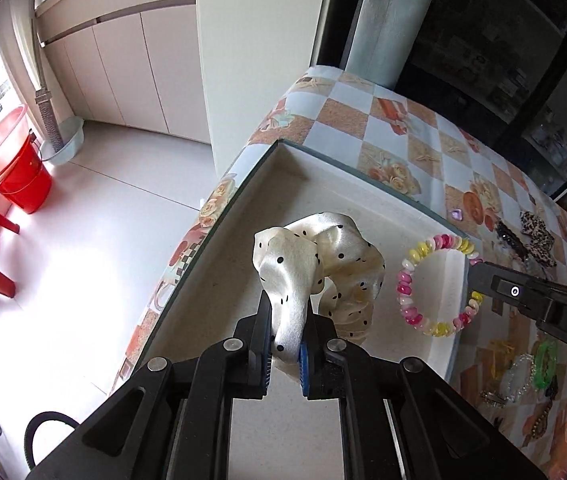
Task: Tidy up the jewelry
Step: 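Carry scrunchie and bracelet into the white tray and open both grippers, then move both grippers back over the jewelry on the table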
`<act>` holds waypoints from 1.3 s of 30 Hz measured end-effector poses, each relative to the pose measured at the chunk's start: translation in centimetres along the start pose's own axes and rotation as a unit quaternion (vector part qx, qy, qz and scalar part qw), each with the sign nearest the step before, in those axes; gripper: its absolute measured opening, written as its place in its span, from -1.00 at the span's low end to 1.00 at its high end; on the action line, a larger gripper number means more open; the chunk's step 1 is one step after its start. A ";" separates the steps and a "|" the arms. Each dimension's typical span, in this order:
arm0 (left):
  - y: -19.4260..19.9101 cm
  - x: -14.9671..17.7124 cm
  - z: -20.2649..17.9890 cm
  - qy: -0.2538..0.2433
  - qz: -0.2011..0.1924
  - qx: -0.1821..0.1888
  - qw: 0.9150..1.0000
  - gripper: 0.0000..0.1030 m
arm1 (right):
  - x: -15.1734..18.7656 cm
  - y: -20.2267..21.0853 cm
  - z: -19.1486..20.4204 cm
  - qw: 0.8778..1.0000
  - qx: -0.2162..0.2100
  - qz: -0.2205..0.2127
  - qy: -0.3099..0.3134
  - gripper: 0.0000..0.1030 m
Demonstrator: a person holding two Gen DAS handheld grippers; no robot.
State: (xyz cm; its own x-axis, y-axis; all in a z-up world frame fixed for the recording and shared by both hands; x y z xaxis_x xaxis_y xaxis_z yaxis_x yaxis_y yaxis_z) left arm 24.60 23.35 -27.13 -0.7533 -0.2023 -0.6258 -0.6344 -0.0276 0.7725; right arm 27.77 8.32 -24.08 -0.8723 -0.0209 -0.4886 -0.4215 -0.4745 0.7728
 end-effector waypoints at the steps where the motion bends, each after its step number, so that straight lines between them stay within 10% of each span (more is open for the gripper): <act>1: -0.5 0.2 0.2 -0.001 0.004 -0.005 1.000 -0.74 | -0.2 -0.8 0.1 1.000 0.001 0.003 0.002 -0.81; 18: -3.2 1.6 0.8 -0.028 0.026 -0.046 0.998 -0.72 | 1.7 -7.1 -1.9 0.998 0.047 0.050 0.003 -0.80; 21: -3.0 1.4 1.1 -0.031 0.019 -0.064 0.997 0.63 | 1.5 -7.1 -2.2 0.998 0.045 0.051 -0.002 -0.79; 28: -2.5 1.2 0.4 -0.043 0.018 -0.067 0.997 0.64 | -0.7 -4.4 -1.9 0.999 0.030 0.018 -0.016 -0.04; 32: -2.1 1.1 0.5 -0.046 0.018 -0.077 0.996 1.00 | -1.6 -2.6 -1.8 0.999 0.022 0.006 -0.024 0.15; 39: -0.2 0.7 -0.3 -0.061 0.008 -0.076 0.995 1.00 | -1.0 0.7 -2.8 0.998 0.017 -0.011 -0.053 0.59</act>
State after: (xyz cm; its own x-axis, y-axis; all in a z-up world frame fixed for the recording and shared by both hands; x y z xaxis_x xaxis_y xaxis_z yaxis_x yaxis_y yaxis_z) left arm 24.29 22.89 -27.71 -0.7844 -0.0840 -0.6146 -0.5956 -0.1750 0.7840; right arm 29.02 5.51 -24.25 -0.8833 0.0834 -0.4613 -0.4475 -0.4430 0.7768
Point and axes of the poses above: each gripper's, at about its wrist camera, not at the fingertips, and y roughly against the way its jaws point, z to its left, x to its underside, the point moved 10 cm from there along -y, roughly the way its jaws point, and after that the axes turned 14 degrees about -z, right-handed, at the moved point
